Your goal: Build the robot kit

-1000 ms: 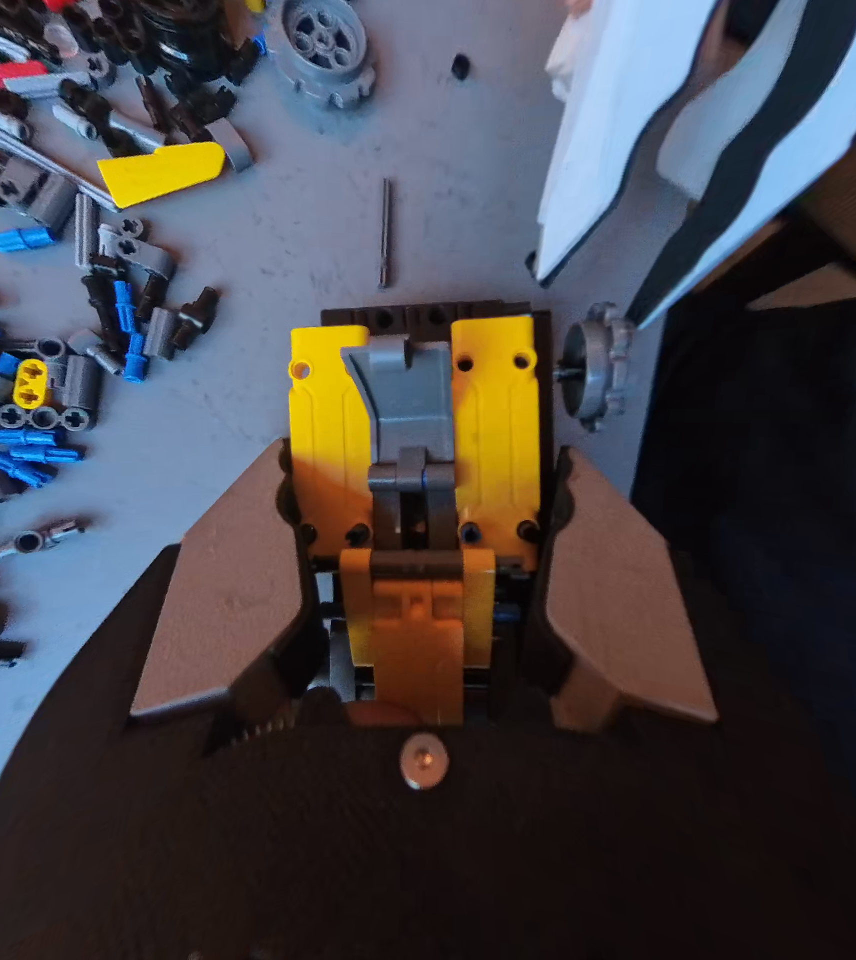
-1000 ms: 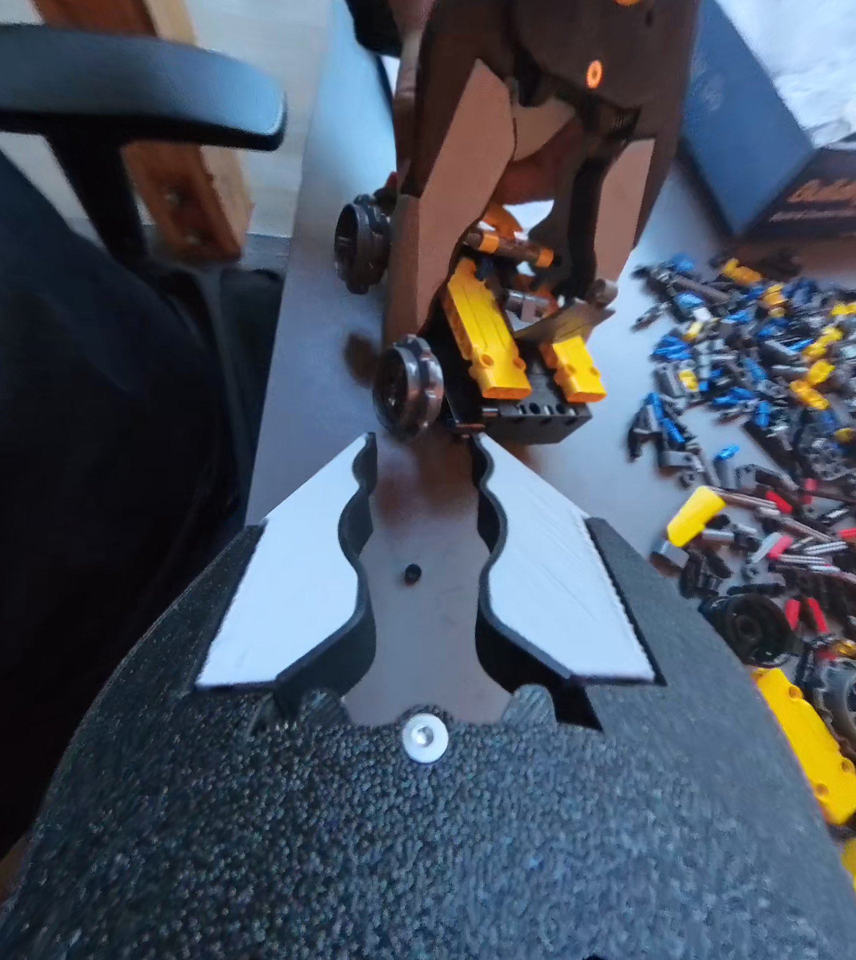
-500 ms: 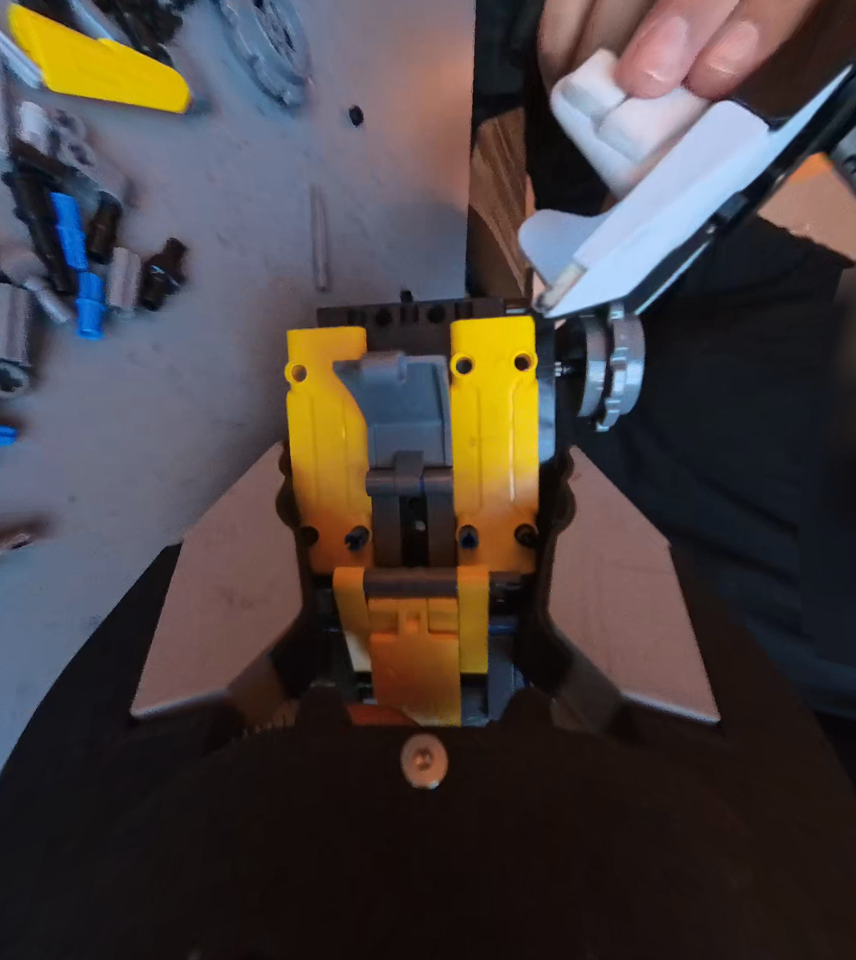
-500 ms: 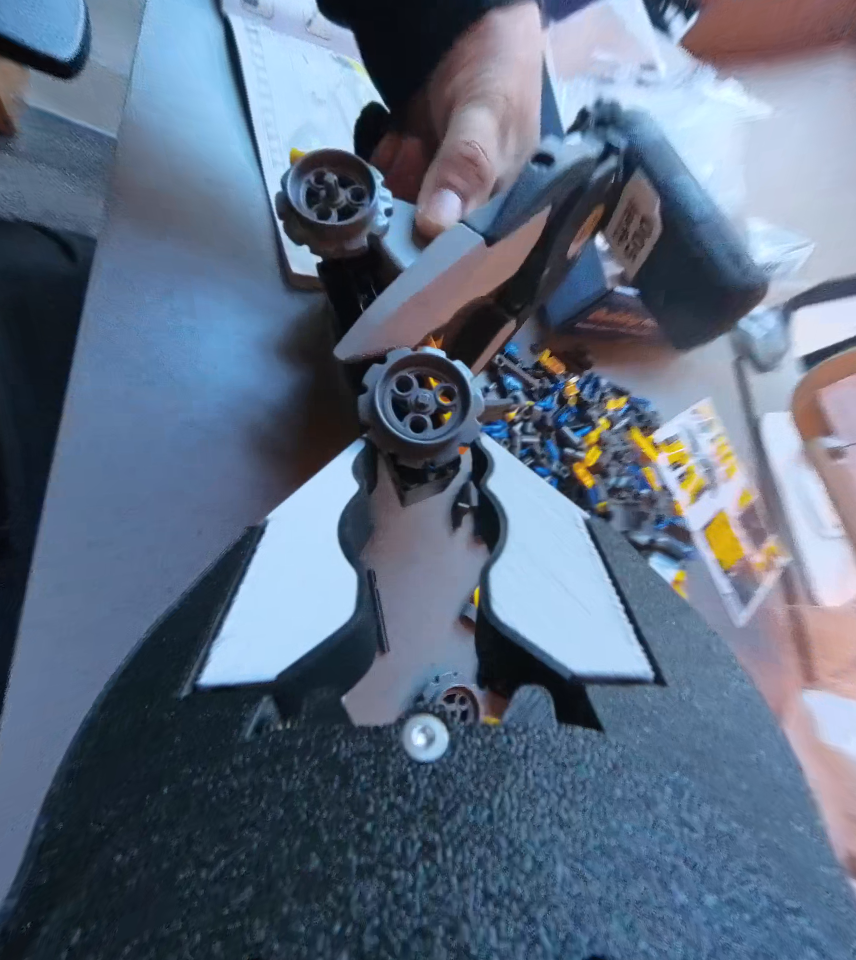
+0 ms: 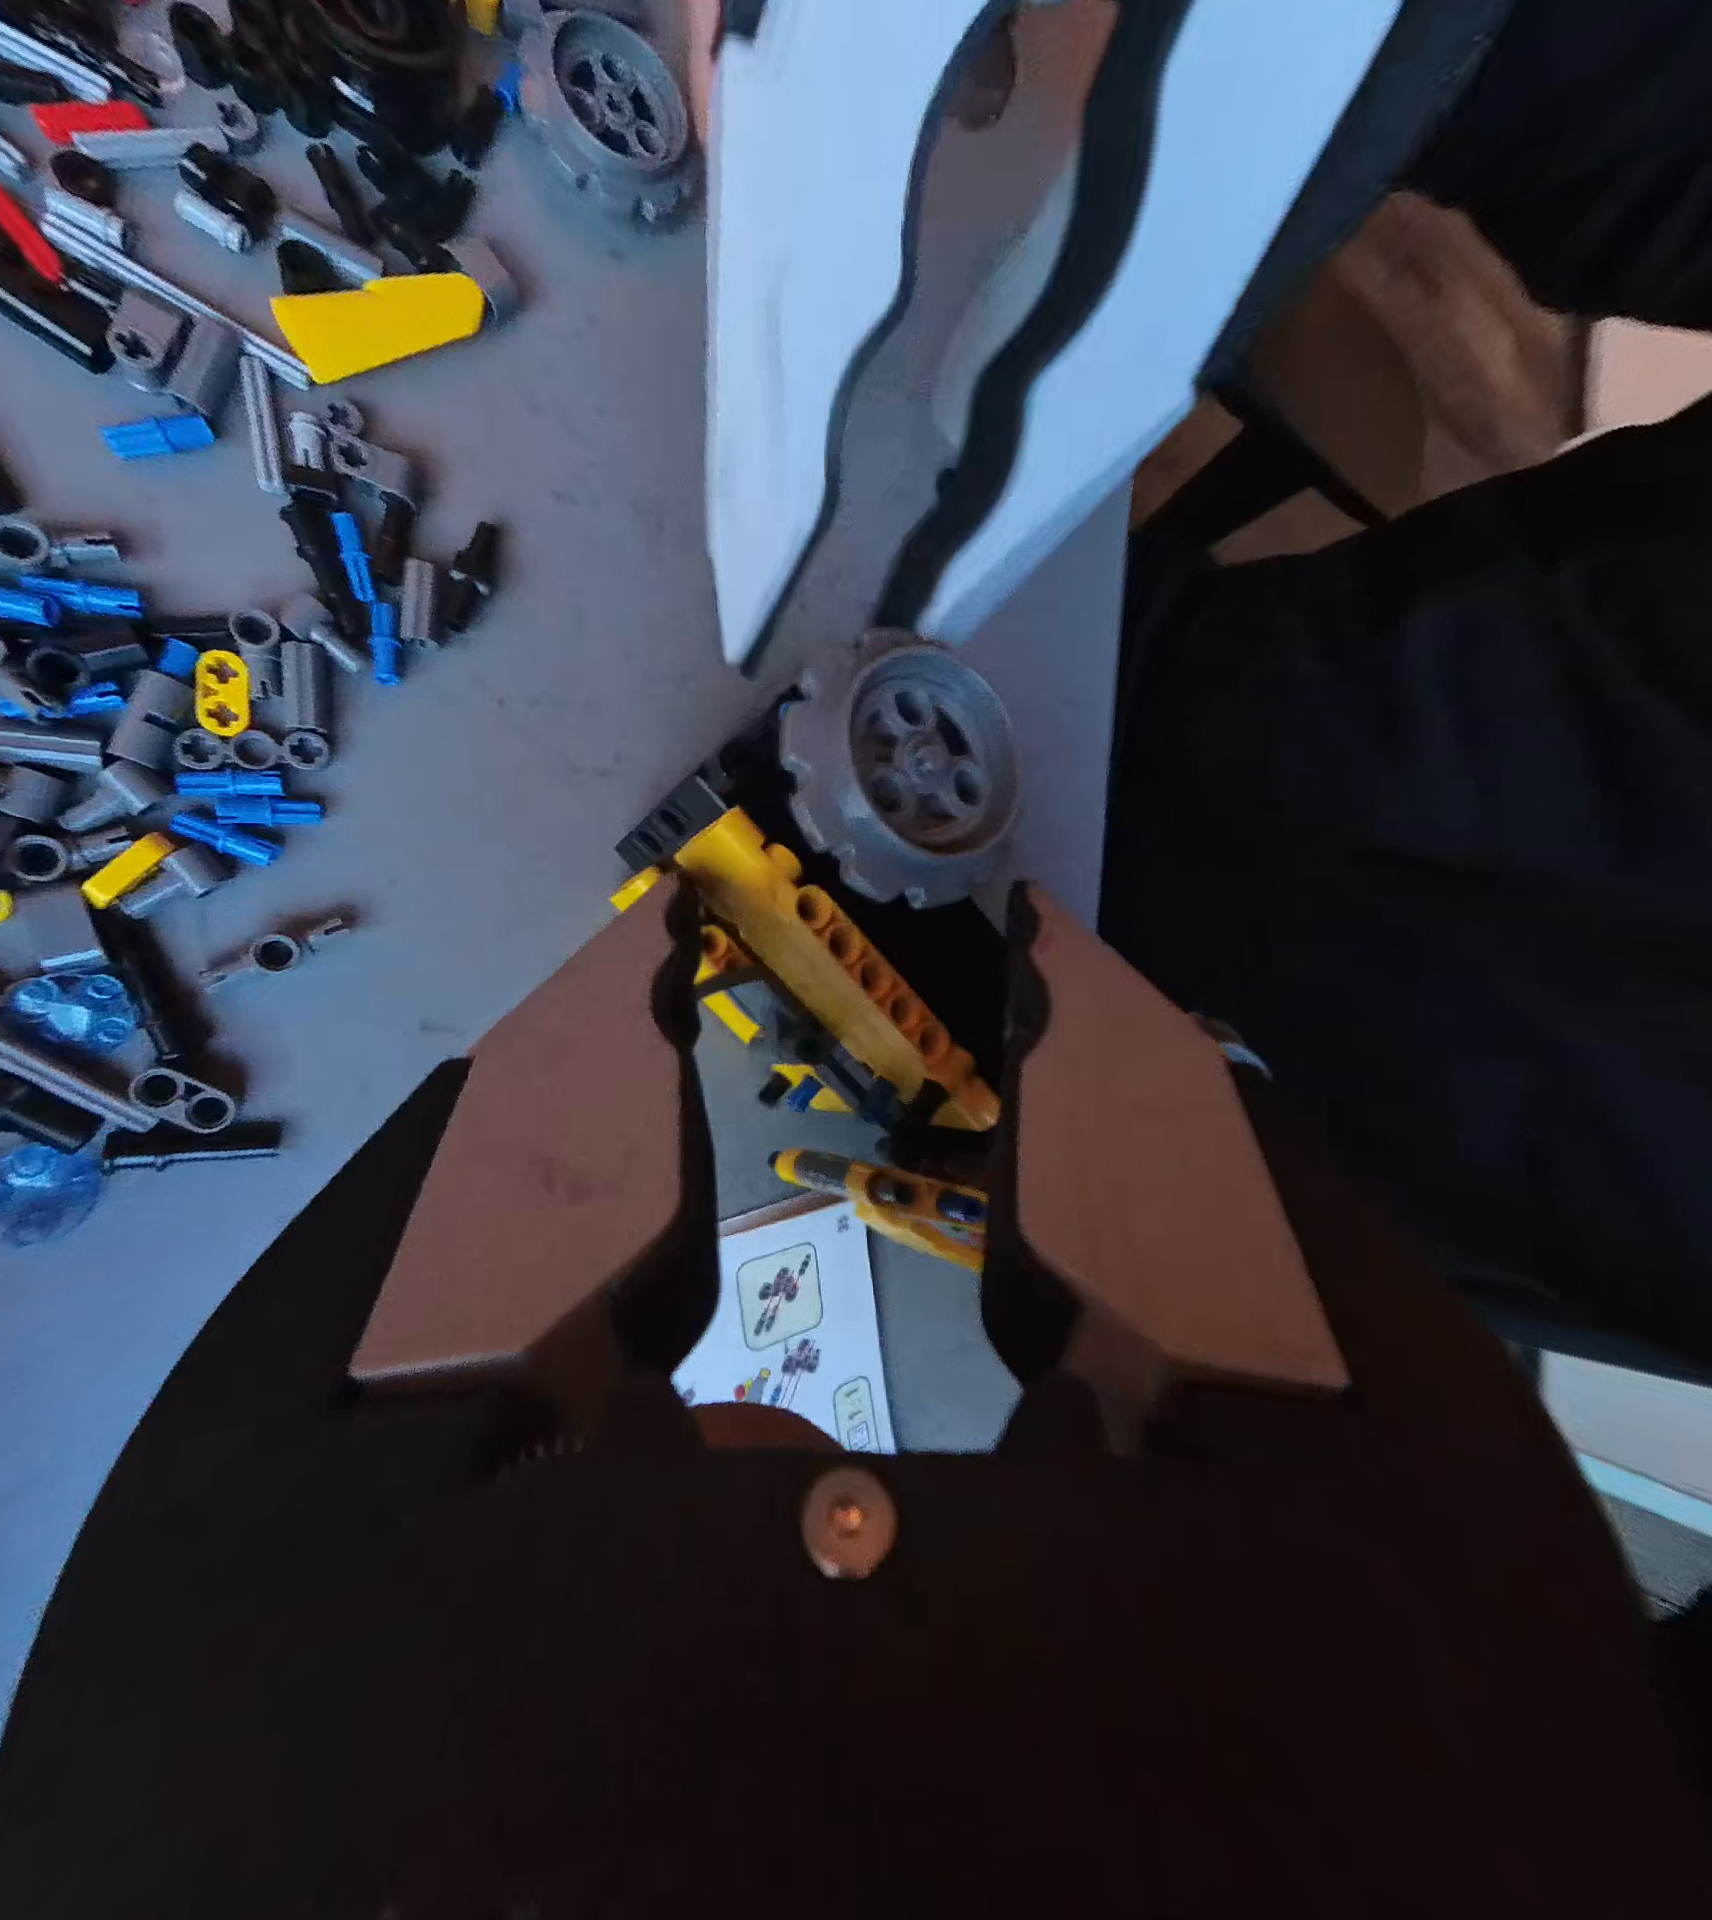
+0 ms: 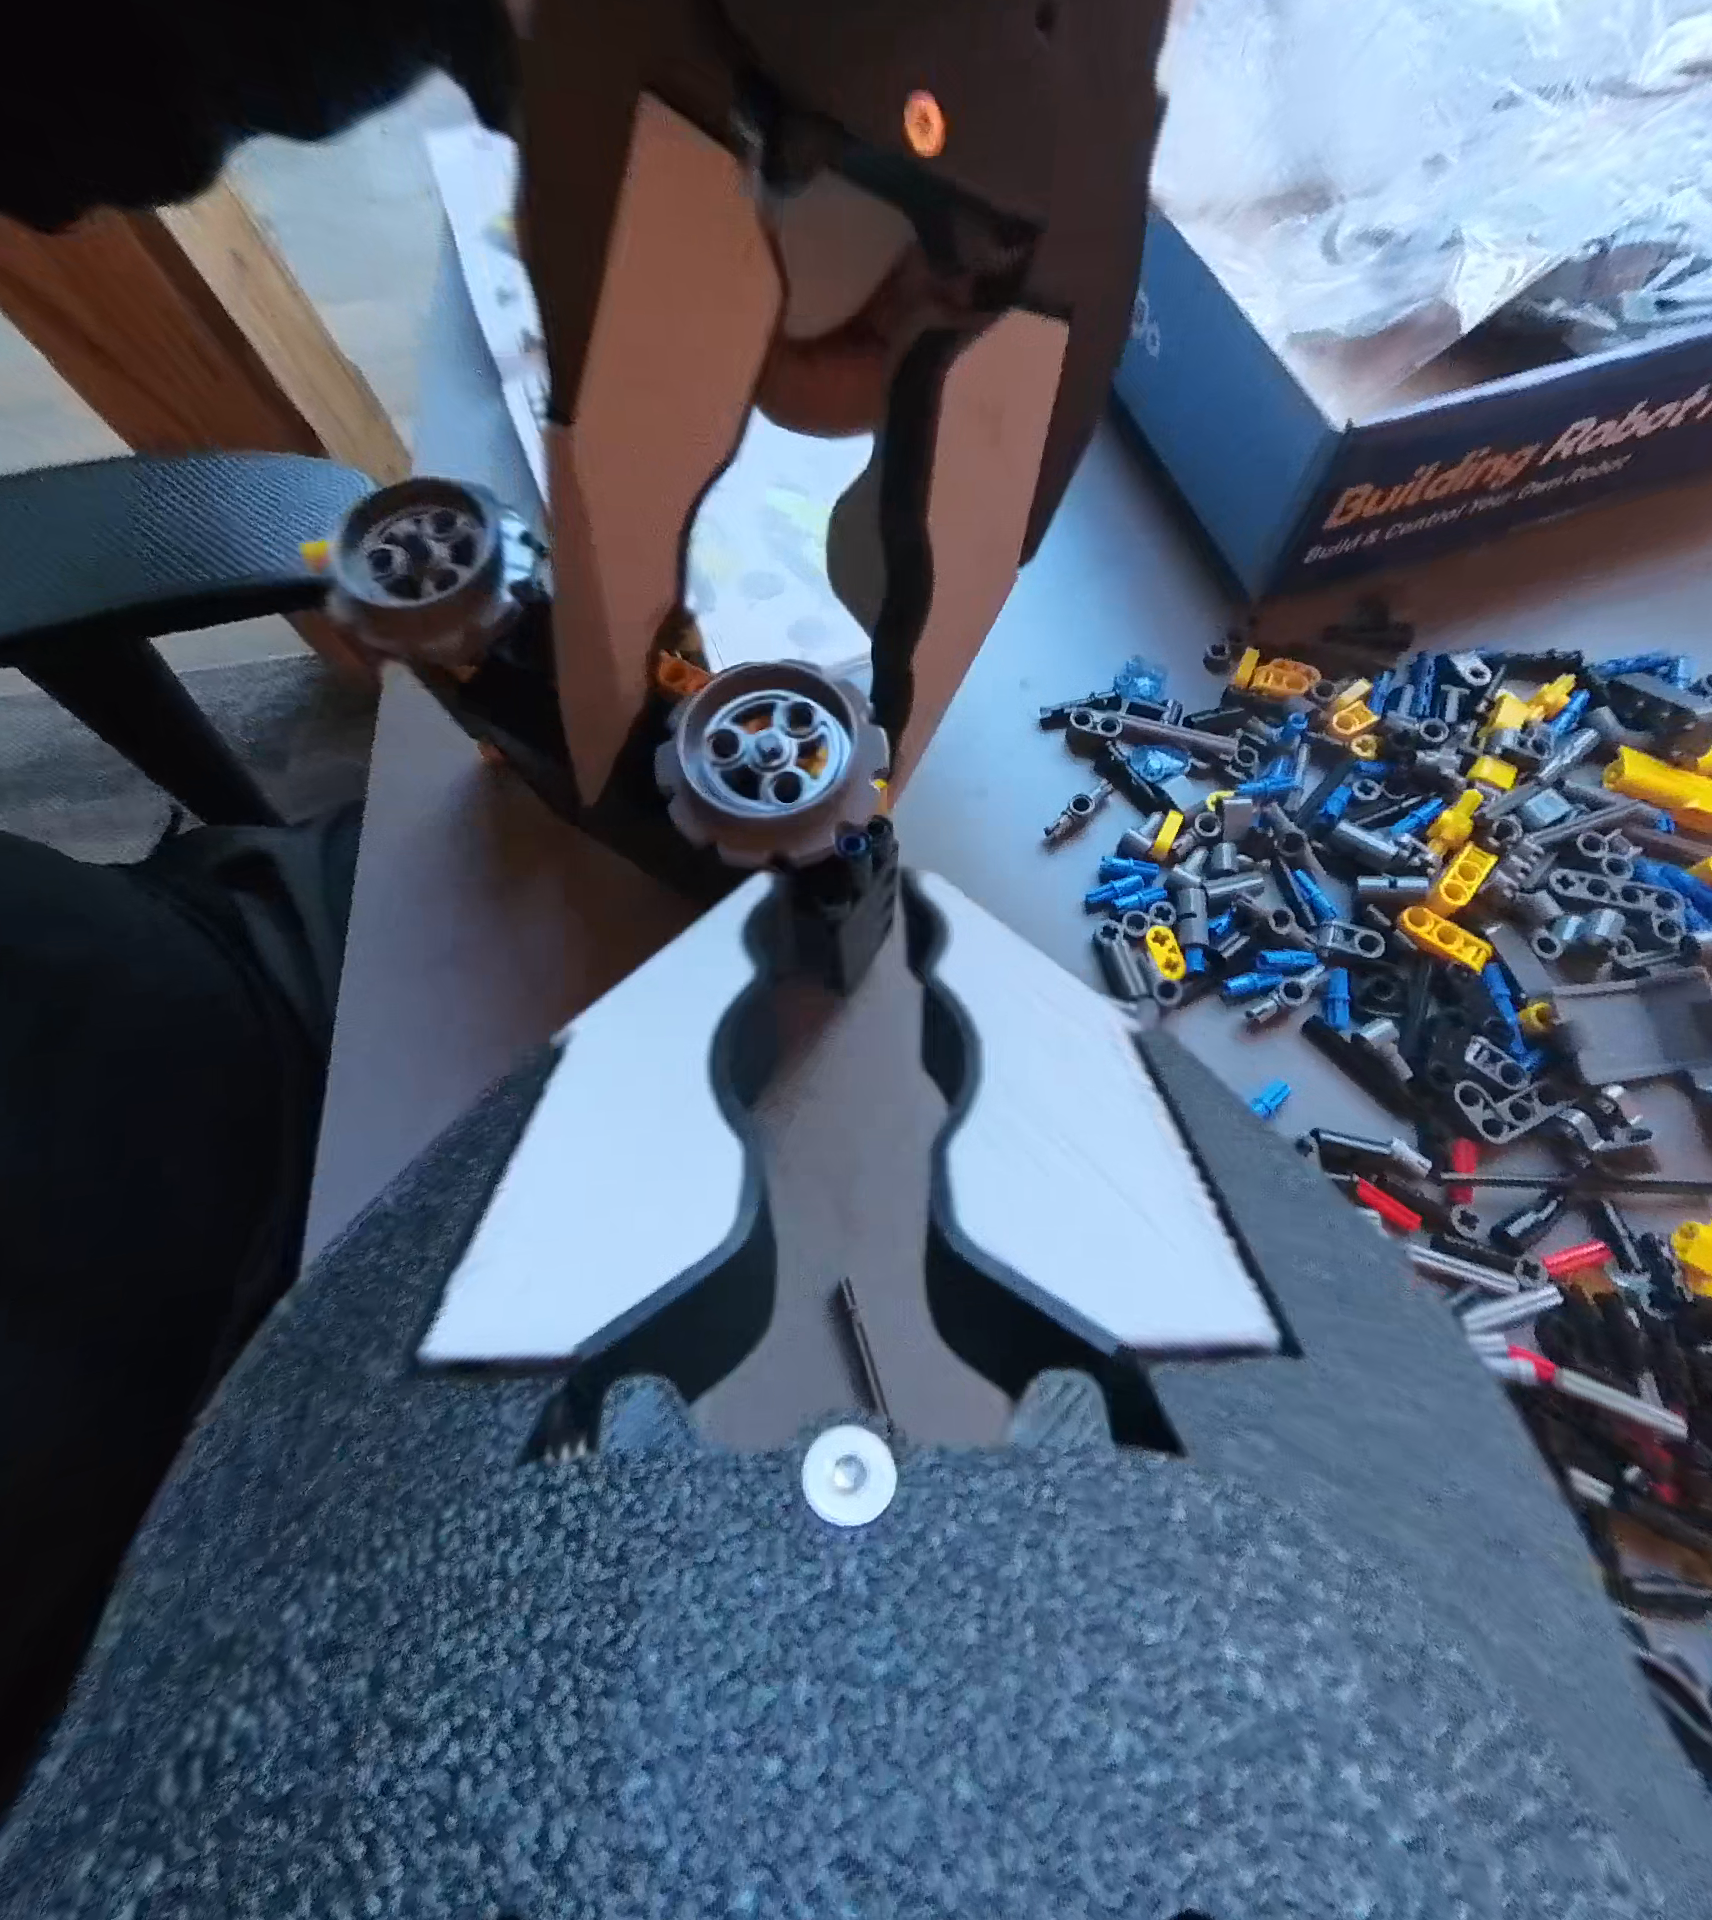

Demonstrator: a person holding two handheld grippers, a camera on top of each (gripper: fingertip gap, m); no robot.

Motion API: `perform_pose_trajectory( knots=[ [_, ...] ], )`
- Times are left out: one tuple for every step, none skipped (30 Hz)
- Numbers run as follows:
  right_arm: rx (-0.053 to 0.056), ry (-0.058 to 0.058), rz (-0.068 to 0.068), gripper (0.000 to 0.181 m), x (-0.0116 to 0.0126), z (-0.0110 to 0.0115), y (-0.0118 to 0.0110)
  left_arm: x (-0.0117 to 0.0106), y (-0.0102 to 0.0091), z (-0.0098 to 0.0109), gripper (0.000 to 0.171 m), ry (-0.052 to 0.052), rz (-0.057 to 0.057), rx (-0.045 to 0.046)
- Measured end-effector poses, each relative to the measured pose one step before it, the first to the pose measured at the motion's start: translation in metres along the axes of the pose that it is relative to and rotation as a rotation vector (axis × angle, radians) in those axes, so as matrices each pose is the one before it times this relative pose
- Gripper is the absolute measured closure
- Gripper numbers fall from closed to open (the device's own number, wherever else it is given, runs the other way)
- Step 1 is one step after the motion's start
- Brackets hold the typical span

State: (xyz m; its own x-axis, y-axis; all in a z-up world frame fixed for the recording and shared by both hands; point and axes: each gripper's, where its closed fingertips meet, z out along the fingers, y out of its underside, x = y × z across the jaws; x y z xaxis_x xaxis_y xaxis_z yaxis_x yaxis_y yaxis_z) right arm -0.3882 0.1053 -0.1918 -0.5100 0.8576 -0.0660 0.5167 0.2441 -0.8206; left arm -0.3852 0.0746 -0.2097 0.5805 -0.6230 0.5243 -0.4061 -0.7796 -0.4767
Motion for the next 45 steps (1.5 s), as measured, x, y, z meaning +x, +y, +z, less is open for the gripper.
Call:
perform_pose_trajectory(
  knots=[
    [0.0304, -0.0164, -0.027, 0.154, -0.00329, -0.0015, -0.00426, 0.00021, 0.00091, -0.00101, 0.117, 0.0429, -0.0164, 0.0168],
    [0.0343, -0.0296, -0.0491, 0.153, -0.00577, -0.00096, -0.00442, -0.00034, -0.00011, -0.00122, 0.12, 0.046, -0.0161, 0.02737],
    [0.024, -0.0215, -0.0532, 0.152, -0.00331, 0.00062, -0.00312, -0.00016, -0.00057, -0.0012, 0.122, 0.053, -0.018, 0.03276],
    [-0.0044, -0.0021, -0.0357, 0.149, 0.00227, 0.00229, 0.00038, 0.00079, 0.0006, -0.00107, 0.122, 0.0617, -0.0178, 0.02572],
    [-0.0066, -0.0223, -0.0125, 0.144, 0.00143, 0.0036, 0.00015, 0.00098, -0.00037, -0.00095, 0.123, 0.0602, -0.0183, 0.02972],
    [-0.0026, -0.0449, 0.0048, 0.14, -0.00081, 0.00388, -0.00079, 0.00083, -0.00017, -0.00039, 0.123, 0.0537, -0.0155, 0.02366],
    [-0.001, -0.0322, 0.0078, 0.14, 0.00136, 0.00342, -0.00118, 0.00011, -0.00079, -0.00021, 0.122, 0.0419, -0.0145, 0.01914],
    [-0.007, -0.0148, 0.0091, 0.139, 0.00402, 0.00312, -0.00009, -0.00086, -0.00125, -0.0003, 0.122, 0.0236, -0.0071, 0.0132],
    [-0.0152, -0.0063, 0.0191, 0.149, 0.00597, 0.00254, 0.00166, -0.00112, -0.00115, -0.00096, 0.122, 0.0068, -0.0026, 0.00494],
    [-0.0065, -0.0278, 0.0375, 0.156, 0.00319, 0.00123, 0.00057, -0.00119, 0.00004, -0.00211, 0.122, -0.009, 0.0016, -0.00783],
    [-0.0005, -0.0208, 0.0589, 0.158, 0.00435, 0.00054, -0.00013, -0.00238, -0.00073, -0.00459, 0.123, -0.0337, 0.0084, -0.00525],
    [0.0006, -0.0167, 0.0571, 0.167, 0.00423, -0.00023, 0.00009, -0.00253, -0.00158, -0.00714, 0.125, -0.0481, 0.0151, -0.00169],
    [0.0042, -0.0203, 0.0512, 0.167, 0.00239, -0.00047, 0.00012, -0.00128, -0.00257, -0.00908, 0.128, -0.0453, 0.0148, 0.00798],
    [0.0026, -0.0185, 0.0436, 0.168, 0.00185, -0.00054, 0.00096, -0.00042, -0.00326, -0.00995, 0.125, -0.0397, 0.0028, 0.01461],
    [0.0062, -0.0081, 0.037, 0.169, 0.00299, -0.00031, 0.00057, -0.00166, -0.00253, -0.0089, 0.124, -0.0489, -0.0042, 0.01054],
    [0.0172, 0.0023, 0.03, 0.169, 0.00383, -0.00003, -0.00092, -0.00221, 0.00076, -0.00607, 0.124, -0.0518, -0.0019, -0.00564],
    [0.0207, -0.0069, 0.0275, 0.169, 0.00228, 0.00001, -0.00142, -0.00115, 0.00493, -0.00268, 0.122, -0.0438, 0.0045, -0.02963],
    [0.0215, -0.0221, 0.0281, 0.17, -0.00018, -0.00024, -0.00172, -0.00073, 0.00608, 0.00003, 0.12, -0.0402, 0.011, -0.03544],
    [0.0239, -0.0318, 0.0242, 0.171, -0.00205, -0.0003, -0.00219, 0.00002, 0.00339, 0.00233, 0.119, -0.031, 0.0105, -0.02001],
    [0.0189, -0.026, 0.015, 0.172, -0.00165, -0.00006, -0.00161, 0.00231, 0.00126, 0.00403, 0.12, -0.0054, 0.0006, -0.00823],
    [0.008, -0.0006, 0.0019, 0.172, 0.00157, 0.0002, 0.00012, 0.00208, 0.00127, 0.00524, 0.124, 0.0038, -0.0033, -0.01196],
    [-0.0007, 0.0106, -0.0034, 0.171, 0.00315, 0.00018, 0.00151, -0.00303, 0.00229, 0.00552, 0.128, -0.0234, 0.0023, -0.01981],
    [0.0015, -0.0016, 0.0033, 0.171, 0.00121, -0.00009, 0.00104, -0.0055, 0.00278, 0.00456, 0.137, -0.0337, 0.0072, -0.02374],
    [0.0074, -0.008, 0.0123, 0.172, 0.0001, -0.00079, 0.00009, 0.00064, -0.00023, 0.00261, 0.137, 0.0114, 0.0, -0.00602],
    [0.0097, -0.0007, 0.0108, 0.171, 0.00053, -0.00127, -0.00017, -0.0001, -0.00113, 0.00078, 0.137, 0.0084, -0.0013, 0.00138],
    [0.0103, 0.002, 0.0047, 0.171, 0.00023, -0.0018, -0.00035, -0.00065, -0.00158, -0.00001, 0.137, -0.0021, 0.0073, 0.00747],
    [0.0073, 0.0036, -0.0008, 0.171, -0.00026, -0.00191, -0.00006, -0.00045, -0.00171, -0.00014, 0.137, -0.0022, 0.0057, 0.00768],
    [0.0059, 0.006, -0.0015, 0.172, -0.00027, -0.00198, 0.0001, 0.00017, -0.00103, 0.00019, 0.137, 0.0019, 0.004, 0.00301],
    [0.0098, 0.0077, -0.0011, 0.172, -0.00003, -0.00248, -0.00065, 0.00026, 0.00004, 0.00021, 0.138, 0.0032, 0.0001, -0.00403],
    [0.0169, -0.0012, -0.0013, 0.172, -0.00126, -0.00287, -0.00155, 0.0, -0.00031, 0.00024, 0.138, -0.0002, 0.0018, -0.00243],
    [0.0212, -0.0146, 0.002, 0.173, -0.00315, -0.00307, -0.0023, 0.00001, -0.00031, 0.00027, 0.138, -0.001, 0.0008, -0.00184],
    [0.0203, -0.0114, 0.0048, 0.173, -0.0027, -0.00315, -0.00241, 0.00005, -0.00026, 0.00029, 0.138, 0.0007, -0.0004, -0.00166],
    [0.0191, -0.0031, 0.0, 0.173, -0.00183, -0.00315, -0.00248, -0.00012, -0.00029, 0.00023, 0.138, -0.0006, -0.0017, -0.00038],
    [0.0152, 0.0098, -0.0103, 0.171, -0.00078, -0.00301, -0.00236, 0.00024, -0.00034, 0.00026, 0.138, -0.0003, -0.0004, 0.00055],
    [0.0087, 0.028, -0.0221, 0.167, 0.00072, -0.0029, -0.00175, 0.00058, -0.00004, 0.00039, 0.138, 0.0004, 0.002, 0.00009],
    [0.0034, 0.0386, -0.0336, 0.162, 0.00107, -0.00272, -0.00137, 0.00053, 0.00006, 0.0003, 0.138, -0.0009, 0.0018, -0.00122],
    [-0.0013, 0.0296, -0.0397, 0.157, -0.00128, -0.00213, -0.00071, 0.00043, -0.00005, 0.00016, 0.138, -0.0025, 0.0022, 0.00026],
    [-0.0064, 0.0215, -0.0391, 0.152, -0.003, -0.00119, -0.00017, 0.00068, -0.00004, 0.00025, 0.138, -0.0018, 0.0042, -0.00029],
    [-0.0132, 0.0253, -0.0378, 0.15, -0.00241, -0.00048, 0.00093, 0.00067, 0.00001, 0.00035, 0.138, -0.0015, 0.002, -0.00117],
    [-0.0185, 0.0316, -0.0348, 0.148, -0.00091, 0.0003, 0.00188, 0.00061, -0.00007, 0.00043, 0.138, -0.001, 0.0015, -0.00143],
    [-0.0166, 0.0252, -0.026, 0.144, -0.00107, 0.00105, 0.00198, 0.00082, -0.0002, 0.0005, 0.138, 0.0011, 0.0052, -0.00132],
    [-0.0117, 0.0065, -0.0087, 0.141, -0.0025, 0.00199, 0.00192, 0.00124, -0.00076, 0.00062, 0.138, 0.0048, 0.0058, 0.00109],
    [-0.0101, -0.0032, 0.0103, 0.139, -0.00207, 0.00361, 0.00234, 0.00145, -0.00133, 0.001, 0.138, 0.0065, 0.0038, 0.00268],
    [-0.0143, -0.0013, 0.0156, 0.133, -0.00023, 0.00484, 0.0034, 0.00116, -0.00168, 0.00152, 0.139, 0.0036, 0.0017, 0.0023],
    [-0.0179, 0.0095, 0.0072, 0.128, 0.00224, 0.00508, 0.00406, 0.00071, -0.0017, 0.00176, 0.139, -0.0024, 0.0037, -0.00162]
  ],
)
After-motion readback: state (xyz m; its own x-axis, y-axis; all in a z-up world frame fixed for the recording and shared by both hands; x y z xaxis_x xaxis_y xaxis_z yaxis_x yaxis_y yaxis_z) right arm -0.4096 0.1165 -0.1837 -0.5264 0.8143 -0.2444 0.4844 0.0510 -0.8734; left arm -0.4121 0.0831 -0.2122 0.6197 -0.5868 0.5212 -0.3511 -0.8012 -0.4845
